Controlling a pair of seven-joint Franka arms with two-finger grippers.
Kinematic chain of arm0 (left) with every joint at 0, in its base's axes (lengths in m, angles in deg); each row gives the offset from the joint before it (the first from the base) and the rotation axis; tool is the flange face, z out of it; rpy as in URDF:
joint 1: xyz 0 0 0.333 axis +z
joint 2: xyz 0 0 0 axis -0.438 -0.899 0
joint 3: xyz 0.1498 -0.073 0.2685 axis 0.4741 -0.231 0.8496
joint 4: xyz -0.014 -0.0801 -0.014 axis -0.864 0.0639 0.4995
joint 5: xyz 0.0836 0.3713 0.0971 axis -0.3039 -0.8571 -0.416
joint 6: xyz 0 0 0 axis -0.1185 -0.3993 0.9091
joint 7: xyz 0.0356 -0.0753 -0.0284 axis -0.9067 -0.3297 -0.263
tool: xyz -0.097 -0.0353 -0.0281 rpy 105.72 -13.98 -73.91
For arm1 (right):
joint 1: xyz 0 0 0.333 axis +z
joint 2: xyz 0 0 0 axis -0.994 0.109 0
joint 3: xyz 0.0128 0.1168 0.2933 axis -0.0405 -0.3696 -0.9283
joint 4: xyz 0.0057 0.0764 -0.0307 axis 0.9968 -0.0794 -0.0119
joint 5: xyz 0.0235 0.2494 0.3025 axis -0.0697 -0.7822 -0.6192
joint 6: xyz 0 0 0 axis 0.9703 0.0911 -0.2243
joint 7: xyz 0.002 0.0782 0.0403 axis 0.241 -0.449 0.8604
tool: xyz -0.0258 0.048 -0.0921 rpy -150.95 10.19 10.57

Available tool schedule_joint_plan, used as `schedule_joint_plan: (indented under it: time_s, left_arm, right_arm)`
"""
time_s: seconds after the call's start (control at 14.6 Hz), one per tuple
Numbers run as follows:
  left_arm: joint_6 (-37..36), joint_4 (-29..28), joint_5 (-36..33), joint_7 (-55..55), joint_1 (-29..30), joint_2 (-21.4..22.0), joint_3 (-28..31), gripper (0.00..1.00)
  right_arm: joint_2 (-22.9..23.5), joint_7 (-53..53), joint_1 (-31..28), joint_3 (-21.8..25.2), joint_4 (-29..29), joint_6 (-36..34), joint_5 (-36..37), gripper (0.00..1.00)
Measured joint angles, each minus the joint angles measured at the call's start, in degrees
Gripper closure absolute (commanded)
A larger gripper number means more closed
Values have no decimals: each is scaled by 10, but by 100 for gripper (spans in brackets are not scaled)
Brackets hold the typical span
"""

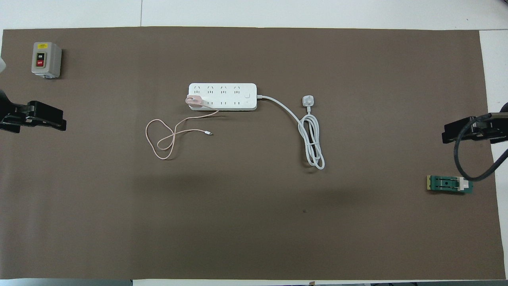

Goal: Unplug charger and place it aside

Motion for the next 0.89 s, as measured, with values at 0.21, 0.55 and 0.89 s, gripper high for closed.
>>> schedule_joint_plan:
  time_s: [0.21, 0.55, 0.89]
  left_arm:
    - [3, 0, 0, -62, 0, -2, -2, 0]
    - [47, 0, 5, -274, -19, -38, -19, 0]
    - [156, 1, 7, -559, -79, -114, -23, 0]
  right_arm:
    - [0, 0, 0, 0, 0, 0, 0, 0]
    - [-1, 4, 0, 0, 0, 0, 0, 0]
    - [2, 4, 0, 0, -13, 8, -5, 0]
